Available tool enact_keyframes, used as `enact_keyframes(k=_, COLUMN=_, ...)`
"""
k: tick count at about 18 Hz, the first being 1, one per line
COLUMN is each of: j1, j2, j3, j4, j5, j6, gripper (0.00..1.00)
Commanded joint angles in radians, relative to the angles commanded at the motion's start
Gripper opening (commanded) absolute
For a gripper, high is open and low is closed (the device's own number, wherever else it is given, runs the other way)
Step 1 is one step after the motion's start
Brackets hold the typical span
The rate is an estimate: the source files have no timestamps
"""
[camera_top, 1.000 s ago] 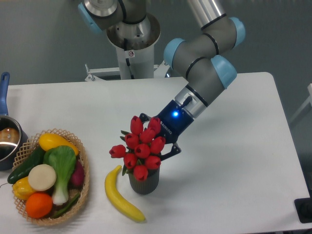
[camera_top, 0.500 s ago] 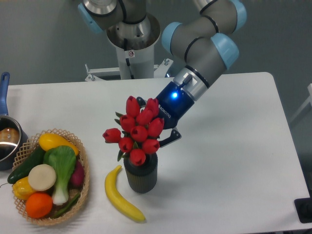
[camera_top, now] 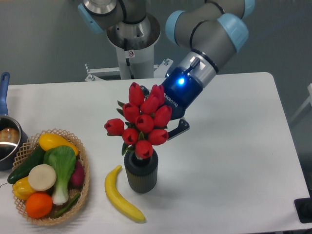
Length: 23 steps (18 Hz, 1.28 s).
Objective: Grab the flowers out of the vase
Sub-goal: 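Carry the tulip bouquet up and away from the vase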
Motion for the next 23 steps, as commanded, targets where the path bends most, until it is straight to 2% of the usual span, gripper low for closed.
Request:
enact_keyframes(k=3, j1=0.006, j2=0.009, j3=0.017, j4=0.000, j5=0.000, j6=-0.037, gripper=0.48)
enact_keyframes(k=5, j1=0.008, j2=0.037, j3=0.023, j4=0.000, j5=0.002, j6=-0.061, gripper=0.48)
enact_keyframes(k=8, j1=0.052, j2=0.058, j3=0.038, j4=0.000, j5=0.005, j6=-0.100, gripper=0.48)
enact_keyframes(k=14, j1=0.221, j2=0.080, j3=0.040, j4=0.003, j5=0.063, j6=-0.068, gripper=0.48)
enact_keyframes(k=18, j1=0.297, j2=0.069, j3=0.035, j4=0.002, j5=0.107, j6=-0.017, gripper=0.48)
enact_keyframes(k=20, j1=0.313, j2=0.034, j3=0.032, j4=0.003, j5=0.109, j6=0.024, gripper=0.47)
enact_keyframes(k=23, j1=0.344, j2=0.015, j3=0.028, j4=0.003, j5=0.109, j6=0.073, gripper=0.48)
